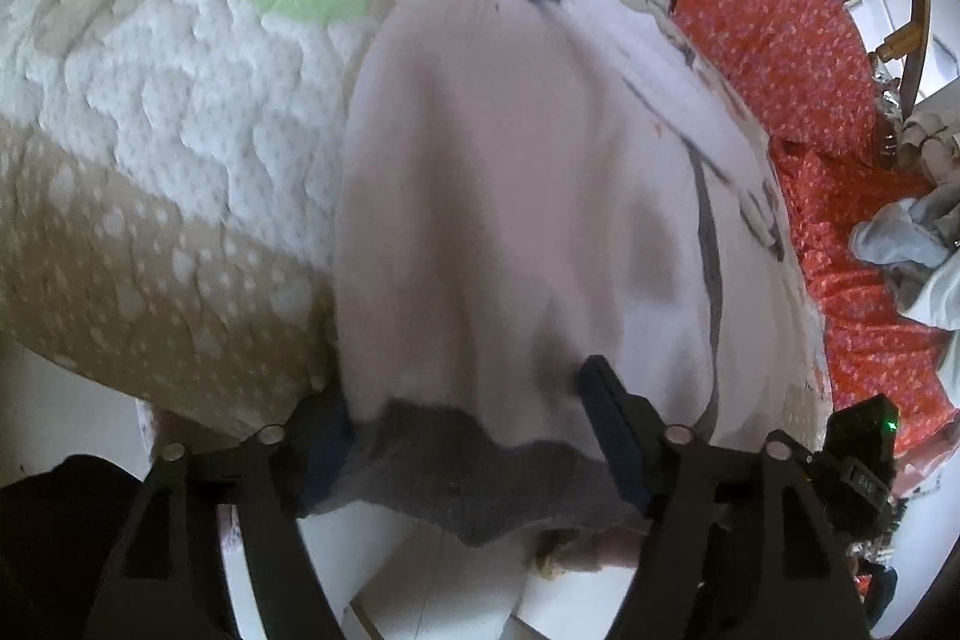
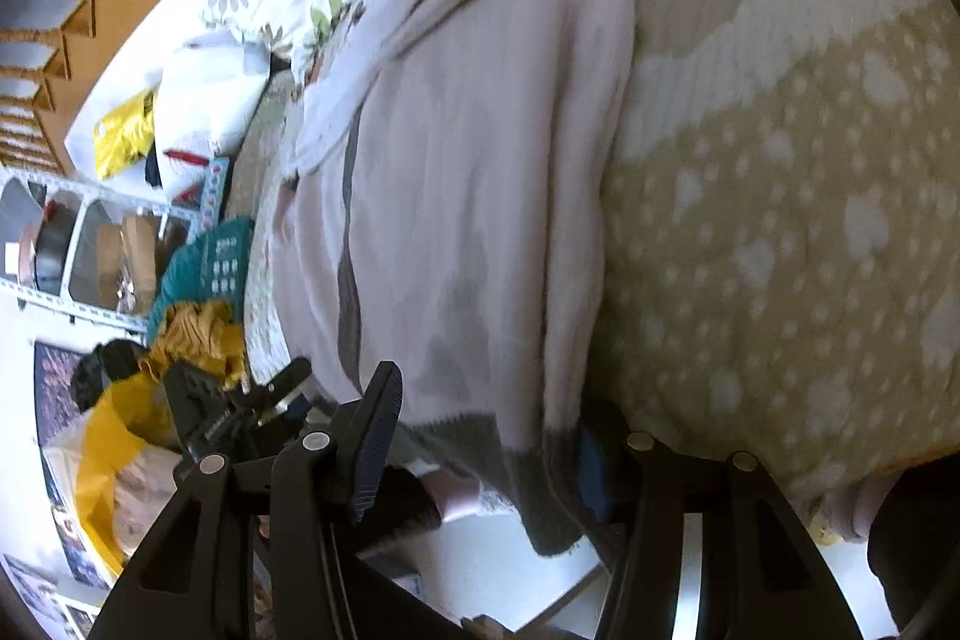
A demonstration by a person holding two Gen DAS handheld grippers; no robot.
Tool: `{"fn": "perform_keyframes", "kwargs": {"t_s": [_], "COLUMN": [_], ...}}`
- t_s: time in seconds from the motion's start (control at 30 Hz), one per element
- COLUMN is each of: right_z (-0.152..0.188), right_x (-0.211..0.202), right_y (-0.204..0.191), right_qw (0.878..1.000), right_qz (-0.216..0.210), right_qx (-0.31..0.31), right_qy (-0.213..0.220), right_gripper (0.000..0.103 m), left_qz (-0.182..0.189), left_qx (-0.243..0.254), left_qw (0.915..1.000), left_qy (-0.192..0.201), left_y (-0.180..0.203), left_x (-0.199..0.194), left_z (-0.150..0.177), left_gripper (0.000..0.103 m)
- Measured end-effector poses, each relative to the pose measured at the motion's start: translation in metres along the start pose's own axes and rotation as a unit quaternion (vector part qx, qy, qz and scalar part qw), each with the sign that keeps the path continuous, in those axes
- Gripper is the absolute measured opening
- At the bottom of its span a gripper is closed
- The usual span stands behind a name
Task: Fold small clothes
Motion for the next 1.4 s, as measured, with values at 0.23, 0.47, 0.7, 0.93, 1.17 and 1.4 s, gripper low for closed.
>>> {"fn": "perform_keyframes", "kwargs": {"t_s": [0.23,0.47,0.7,0.93,1.17,1.4], "right_z": [0.026,0.021,0.042,0.054,0.002,-0.107], "right_x": [0.021,0.009,-0.05,-0.059,-0.065,-0.04], "right_y": [0.005,-0.009,-0.048,-0.047,-0.088,-0.121], "right_qw": [0.999,0.997,0.997,0.998,0.993,0.989], "right_qz": [0.037,0.068,-0.01,-0.004,-0.001,0.01], "right_qx": [-0.01,-0.04,-0.072,-0.065,-0.114,-0.121], "right_qy": [-0.036,-0.002,0.033,0.026,0.039,0.079], "right_gripper": [0.049,0.012,0.011,0.011,0.011,0.011], "left_qz": [-0.019,-0.018,0.058,0.086,0.086,0.052], "left_qx": [0.009,-0.026,-0.036,-0.046,-0.036,-0.018], "left_qw": [0.9988,0.9993,0.9963,0.9932,0.9908,0.9898], "left_qy": [-0.045,-0.022,0.052,0.064,0.098,0.132], "left_y": [-0.001,-0.012,-0.007,-0.01,0.014,0.065], "left_x": [0.014,-0.013,-0.09,-0.101,-0.113,-0.087], "left_z": [0.014,0.008,0.024,0.035,-0.037,-0.153], "left_gripper": [0.079,0.011,0.008,0.006,0.006,0.004]}}
Point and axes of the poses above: each gripper's, at about its wrist camera, not at the fingertips, and x roughly the way its jaws point, y to its right, z to its underside, the point moved 3 cm from there along x, roughly the way its jaws point, and after that the axes turned 12 degrees about -z, right-handed, at the moved point
